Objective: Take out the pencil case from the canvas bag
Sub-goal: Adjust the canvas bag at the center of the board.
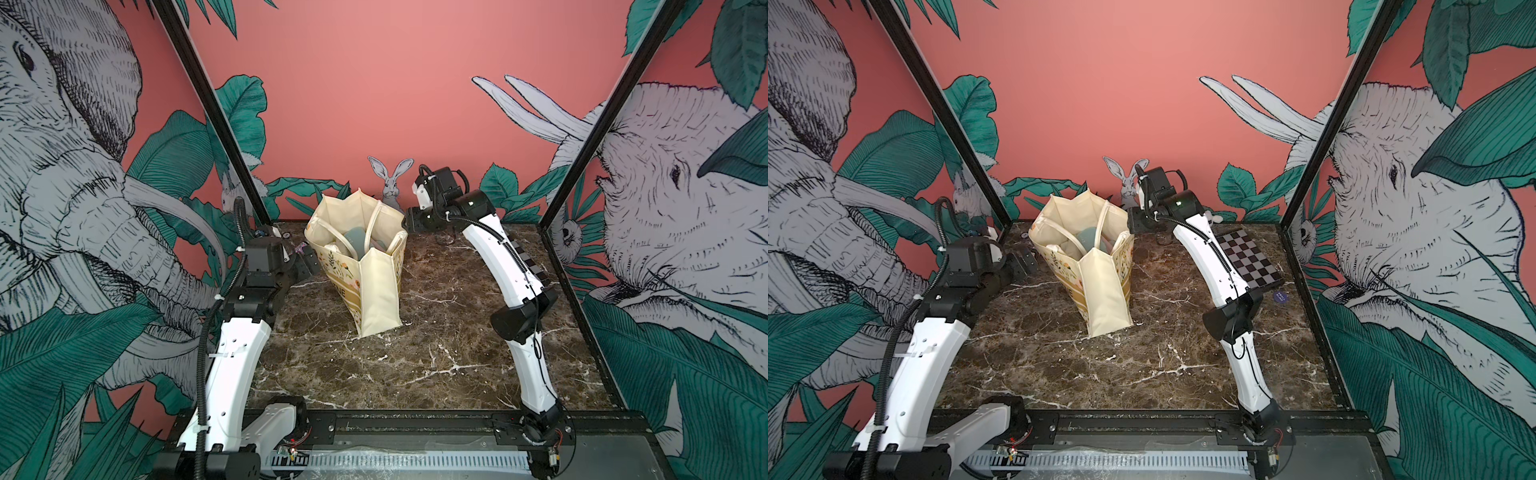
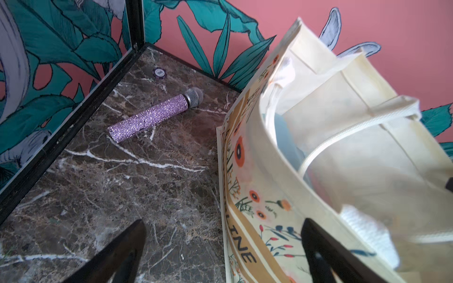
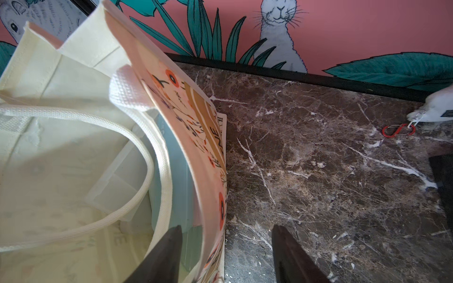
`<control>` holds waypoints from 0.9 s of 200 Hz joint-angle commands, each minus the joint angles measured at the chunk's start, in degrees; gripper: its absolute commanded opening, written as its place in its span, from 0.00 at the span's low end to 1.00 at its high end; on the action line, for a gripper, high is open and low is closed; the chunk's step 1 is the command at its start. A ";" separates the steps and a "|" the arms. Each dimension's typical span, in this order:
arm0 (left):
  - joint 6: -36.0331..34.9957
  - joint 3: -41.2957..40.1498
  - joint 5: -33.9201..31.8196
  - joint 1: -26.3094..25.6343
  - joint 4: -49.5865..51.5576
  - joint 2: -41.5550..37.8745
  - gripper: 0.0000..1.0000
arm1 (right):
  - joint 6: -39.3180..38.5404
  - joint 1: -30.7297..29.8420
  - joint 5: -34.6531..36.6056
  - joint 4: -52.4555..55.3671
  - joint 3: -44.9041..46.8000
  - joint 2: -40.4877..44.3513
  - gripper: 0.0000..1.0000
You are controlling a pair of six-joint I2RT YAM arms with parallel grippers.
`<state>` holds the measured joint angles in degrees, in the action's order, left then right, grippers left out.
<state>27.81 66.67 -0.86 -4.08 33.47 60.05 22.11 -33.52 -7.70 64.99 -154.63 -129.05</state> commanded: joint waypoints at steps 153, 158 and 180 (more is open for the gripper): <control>0.41 29.76 -1.61 -0.05 11.54 28.55 0.78 | 1.54 -0.18 -3.46 -5.19 8.11 4.97 0.00; 0.39 29.94 -1.20 -0.05 11.80 28.90 0.75 | 1.45 -0.15 -3.35 -5.14 8.19 5.10 0.00; 0.57 29.77 -0.79 -0.05 12.99 29.44 0.66 | 1.27 -0.16 -2.81 -5.05 8.14 5.15 0.00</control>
<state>27.73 95.07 -1.83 -4.08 42.19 89.89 23.90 -33.45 -10.79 59.18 -147.26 -126.32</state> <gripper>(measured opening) 0.692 0.055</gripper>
